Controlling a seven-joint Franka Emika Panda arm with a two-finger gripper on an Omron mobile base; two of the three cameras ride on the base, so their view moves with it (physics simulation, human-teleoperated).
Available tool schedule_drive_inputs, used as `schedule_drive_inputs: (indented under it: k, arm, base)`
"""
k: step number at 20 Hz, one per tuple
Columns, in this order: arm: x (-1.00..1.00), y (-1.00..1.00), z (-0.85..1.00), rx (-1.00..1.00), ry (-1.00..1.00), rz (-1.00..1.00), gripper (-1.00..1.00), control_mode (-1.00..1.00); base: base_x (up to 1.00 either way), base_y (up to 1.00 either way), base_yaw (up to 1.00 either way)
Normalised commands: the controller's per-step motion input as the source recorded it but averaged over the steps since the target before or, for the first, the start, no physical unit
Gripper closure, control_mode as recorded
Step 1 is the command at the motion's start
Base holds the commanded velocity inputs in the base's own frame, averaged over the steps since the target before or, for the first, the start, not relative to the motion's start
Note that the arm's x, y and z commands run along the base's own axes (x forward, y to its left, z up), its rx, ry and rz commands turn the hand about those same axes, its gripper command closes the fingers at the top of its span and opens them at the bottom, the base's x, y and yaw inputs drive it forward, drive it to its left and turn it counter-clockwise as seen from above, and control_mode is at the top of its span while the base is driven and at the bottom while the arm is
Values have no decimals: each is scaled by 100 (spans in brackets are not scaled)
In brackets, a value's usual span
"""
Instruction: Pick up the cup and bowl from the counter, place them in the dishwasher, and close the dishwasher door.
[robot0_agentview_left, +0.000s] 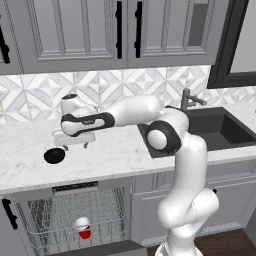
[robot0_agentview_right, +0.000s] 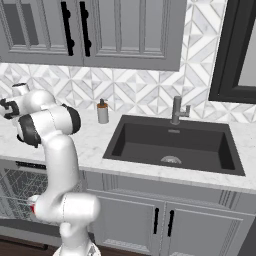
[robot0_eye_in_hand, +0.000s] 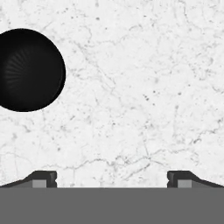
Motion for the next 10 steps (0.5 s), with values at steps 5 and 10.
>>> schedule_drive_inputs:
  k: [5, 10]
  arm:
    - [23, 22, -21, 0, 0, 0, -100, -100]
    - [17, 15, -21, 0, 0, 0, -100, -100]
  base:
    - [0, 0, 0]
    - [0, 0, 0]
